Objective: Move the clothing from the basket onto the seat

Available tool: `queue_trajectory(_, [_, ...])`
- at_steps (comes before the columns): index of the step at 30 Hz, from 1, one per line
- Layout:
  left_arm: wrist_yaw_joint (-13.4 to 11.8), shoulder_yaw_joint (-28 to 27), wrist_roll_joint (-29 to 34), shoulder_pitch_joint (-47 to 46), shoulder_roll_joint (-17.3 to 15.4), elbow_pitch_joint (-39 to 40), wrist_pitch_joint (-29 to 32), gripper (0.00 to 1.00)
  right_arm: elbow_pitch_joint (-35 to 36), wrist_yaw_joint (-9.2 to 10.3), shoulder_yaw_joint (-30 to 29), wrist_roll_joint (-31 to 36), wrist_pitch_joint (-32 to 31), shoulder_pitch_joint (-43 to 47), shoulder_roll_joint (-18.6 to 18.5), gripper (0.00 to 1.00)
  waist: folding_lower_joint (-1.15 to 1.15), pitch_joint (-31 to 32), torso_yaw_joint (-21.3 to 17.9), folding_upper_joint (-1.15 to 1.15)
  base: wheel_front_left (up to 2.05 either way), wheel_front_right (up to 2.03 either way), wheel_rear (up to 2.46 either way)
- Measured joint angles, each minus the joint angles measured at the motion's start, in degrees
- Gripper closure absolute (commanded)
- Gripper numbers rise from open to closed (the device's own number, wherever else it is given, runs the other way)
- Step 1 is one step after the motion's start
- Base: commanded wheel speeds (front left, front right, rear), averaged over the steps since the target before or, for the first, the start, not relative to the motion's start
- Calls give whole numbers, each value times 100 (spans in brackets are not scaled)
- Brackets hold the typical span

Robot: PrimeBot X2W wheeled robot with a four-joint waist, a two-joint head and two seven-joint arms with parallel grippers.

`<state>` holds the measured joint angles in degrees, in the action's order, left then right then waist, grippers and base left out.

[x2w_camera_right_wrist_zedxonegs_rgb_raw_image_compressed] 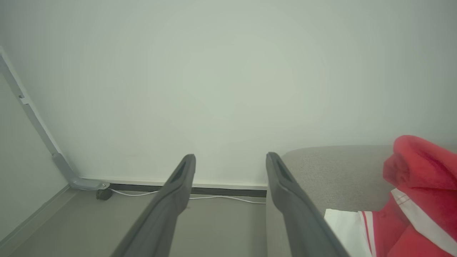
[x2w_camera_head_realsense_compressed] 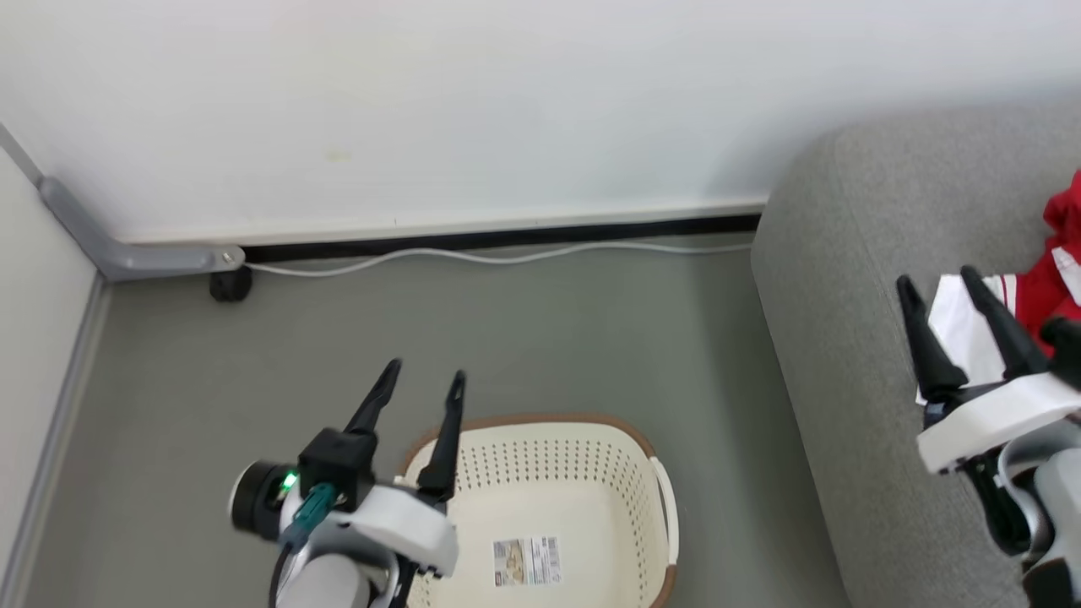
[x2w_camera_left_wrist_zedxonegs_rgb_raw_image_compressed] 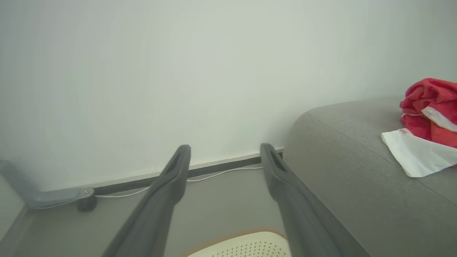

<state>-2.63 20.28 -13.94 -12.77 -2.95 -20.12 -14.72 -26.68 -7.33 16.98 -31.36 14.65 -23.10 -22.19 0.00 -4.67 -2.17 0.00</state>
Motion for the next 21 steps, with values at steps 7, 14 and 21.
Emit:
queue_trajectory(7, [-56,-782,136,621,-11,7,1,0,241,0,-187,247,0,460,383,0,0,435,140,0,0,0,0])
queue_trajectory(14, [-194,-1396,231,1120,2,149,1,0,560,0,-374,558,0,982,672,0,0,594,187,0,0,0,0])
queue_trajectory(21, [-256,-1748,277,1467,26,370,1,0,620,0,-654,875,0,1416,808,0,0,601,179,0,0,0,0])
